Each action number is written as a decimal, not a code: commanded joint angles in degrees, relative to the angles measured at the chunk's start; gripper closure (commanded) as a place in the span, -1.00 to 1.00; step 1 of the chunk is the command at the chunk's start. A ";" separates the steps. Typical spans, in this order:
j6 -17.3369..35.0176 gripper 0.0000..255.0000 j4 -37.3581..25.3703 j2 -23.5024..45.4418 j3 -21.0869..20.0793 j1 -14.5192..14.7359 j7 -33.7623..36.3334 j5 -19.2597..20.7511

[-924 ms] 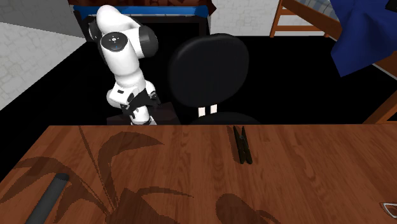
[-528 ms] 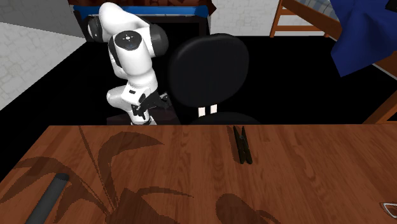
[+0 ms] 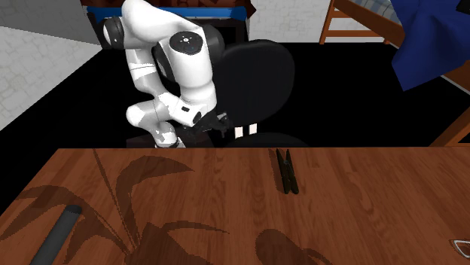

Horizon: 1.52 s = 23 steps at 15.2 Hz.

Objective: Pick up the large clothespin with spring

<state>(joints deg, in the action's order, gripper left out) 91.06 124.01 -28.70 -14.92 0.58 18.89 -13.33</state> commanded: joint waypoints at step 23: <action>-2.68 -1.00 -57.74 48.27 -11.76 6.35 34.70 15.76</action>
<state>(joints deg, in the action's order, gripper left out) 87.69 65.73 19.49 -26.72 6.94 53.49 2.39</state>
